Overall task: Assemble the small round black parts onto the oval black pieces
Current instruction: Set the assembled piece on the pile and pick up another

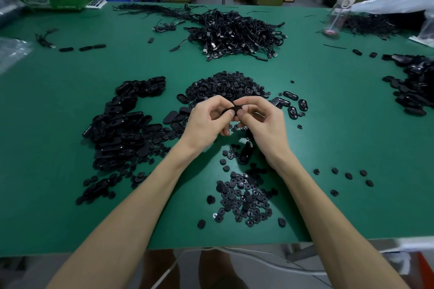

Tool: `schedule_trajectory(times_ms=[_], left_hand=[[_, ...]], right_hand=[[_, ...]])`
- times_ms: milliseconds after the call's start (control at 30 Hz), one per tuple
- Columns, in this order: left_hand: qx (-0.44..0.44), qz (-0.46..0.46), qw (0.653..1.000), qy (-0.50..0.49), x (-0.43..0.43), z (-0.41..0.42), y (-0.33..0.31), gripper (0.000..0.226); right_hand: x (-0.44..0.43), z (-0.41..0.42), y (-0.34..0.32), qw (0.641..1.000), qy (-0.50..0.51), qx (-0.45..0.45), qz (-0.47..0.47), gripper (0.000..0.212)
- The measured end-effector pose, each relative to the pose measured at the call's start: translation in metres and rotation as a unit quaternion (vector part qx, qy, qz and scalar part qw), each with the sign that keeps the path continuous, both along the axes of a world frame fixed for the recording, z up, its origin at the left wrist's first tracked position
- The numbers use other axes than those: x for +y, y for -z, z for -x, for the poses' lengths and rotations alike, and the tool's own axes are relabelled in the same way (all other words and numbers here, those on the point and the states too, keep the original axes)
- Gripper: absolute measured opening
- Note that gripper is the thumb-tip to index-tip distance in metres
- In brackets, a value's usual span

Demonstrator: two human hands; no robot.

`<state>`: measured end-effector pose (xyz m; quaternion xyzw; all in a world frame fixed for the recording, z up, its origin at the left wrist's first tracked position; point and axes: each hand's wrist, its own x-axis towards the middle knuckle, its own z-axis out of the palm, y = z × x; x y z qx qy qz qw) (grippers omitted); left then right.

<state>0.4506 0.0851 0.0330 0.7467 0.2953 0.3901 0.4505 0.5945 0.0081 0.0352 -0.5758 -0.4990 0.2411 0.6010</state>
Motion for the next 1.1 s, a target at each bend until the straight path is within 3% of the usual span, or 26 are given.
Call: schedule_trajectory(times_ms=[167, 300, 367, 433, 500, 567, 700, 867, 1100], left_hand=[[0.028, -0.018, 0.999, -0.028, -0.002, -0.002, 0.002, 0.008], [0.087, -0.118, 0.975, -0.168, 0.0, 0.001, -0.001, 0.023], [0.157, -0.162, 0.938, -0.263, 0.005, 0.008, -0.001, 0.04], [0.28, -0.182, 0.883, -0.33, 0.012, 0.017, 0.002, 0.047], [0.386, -0.151, 0.839, -0.353, 0.016, 0.023, 0.003, 0.041], [0.437, -0.114, 0.821, -0.35, 0.018, 0.026, 0.003, 0.034], [0.416, -0.11, 0.832, -0.35, 0.023, 0.03, 0.004, 0.03], [0.339, -0.112, 0.865, -0.352, 0.026, 0.03, 0.004, 0.049], [0.382, -0.139, 0.836, -0.369, 0.029, 0.033, 0.007, 0.044]], right_hand=[[-0.001, 0.001, -0.001, 1.0, 0.019, 0.0, 0.006, 0.025], [0.001, -0.007, -0.003, 0.991, 0.129, 0.03, -0.009, 0.022], [0.002, -0.015, -0.002, 0.977, 0.2, 0.078, -0.013, 0.021], [0.004, -0.02, -0.003, 0.961, 0.253, 0.108, -0.012, 0.027], [0.004, -0.021, -0.002, 0.959, 0.26, 0.109, -0.009, 0.043], [0.004, -0.018, -0.001, 0.968, 0.237, 0.085, 0.003, 0.059], [0.001, -0.012, -0.001, 0.978, 0.206, 0.011, 0.032, 0.057], [-0.001, -0.005, -0.003, 0.977, 0.149, -0.109, 0.103, 0.038], [0.001, -0.003, 0.0, 0.971, 0.122, -0.156, 0.132, 0.034]])
